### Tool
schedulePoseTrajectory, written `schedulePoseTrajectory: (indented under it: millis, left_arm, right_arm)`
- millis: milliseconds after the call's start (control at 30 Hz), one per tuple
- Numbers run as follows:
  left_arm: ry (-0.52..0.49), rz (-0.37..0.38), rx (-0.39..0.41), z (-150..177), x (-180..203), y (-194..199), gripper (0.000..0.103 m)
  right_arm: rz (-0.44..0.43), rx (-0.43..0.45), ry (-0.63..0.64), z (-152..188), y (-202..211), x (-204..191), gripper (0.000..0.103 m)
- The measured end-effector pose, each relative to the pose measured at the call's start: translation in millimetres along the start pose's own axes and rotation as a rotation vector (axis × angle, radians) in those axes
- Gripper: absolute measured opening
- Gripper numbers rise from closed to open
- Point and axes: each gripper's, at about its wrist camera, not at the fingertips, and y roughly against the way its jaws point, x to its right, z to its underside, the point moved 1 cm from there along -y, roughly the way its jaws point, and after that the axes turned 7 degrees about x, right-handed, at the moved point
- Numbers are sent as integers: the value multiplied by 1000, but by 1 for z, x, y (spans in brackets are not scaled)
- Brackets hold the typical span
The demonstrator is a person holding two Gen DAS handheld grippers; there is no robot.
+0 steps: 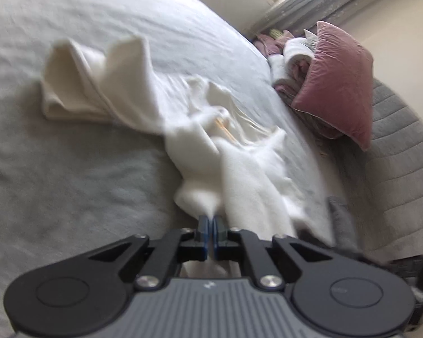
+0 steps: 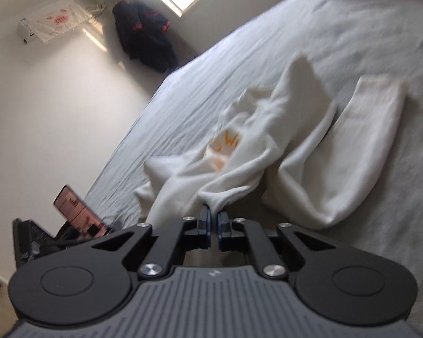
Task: Fold clothes
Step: 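Pull the sweatshirt body toward the sleeve with the right gripper, then regrasp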
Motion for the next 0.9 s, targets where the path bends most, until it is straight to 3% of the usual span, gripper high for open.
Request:
schedulePoseTrajectory:
  millis: [133, 300, 400, 500, 700, 800, 833, 867, 900]
  left_arm:
    - [33, -4, 1, -3, -15, 10, 3]
    - [22, -73, 22, -6, -19, 27, 3]
    - [-120, -172, 50, -8, -7, 47, 3]
    - [-235, -203, 79, -10, -3, 64, 3]
    - [-186, -219, -48, -10, -38, 51, 6]
    - [-166, -215, -55, -13, -48, 50, 12]
    - [-164, -214, -46, -15, -49, 50, 15]
    - [-165, -217, -36, -17, -50, 51, 26]
    - [-171, -229, -24, -19, -50, 51, 38]
  right_arm:
    - [29, 46, -7, -11, 21, 4, 6]
    - [93, 79, -40, -18, 36, 14, 6]
    - [107, 86, -54, -22, 38, 22, 6]
    - [131, 68, -52, -23, 35, 27, 6]
    - [141, 21, -101, -26, 24, 42, 15]
    - [171, 13, -106, -28, 18, 47, 17]
    - [191, 10, -107, -29, 16, 50, 24]
    - [217, 10, -114, -29, 13, 53, 41]
    - [239, 17, -122, -29, 11, 57, 49]
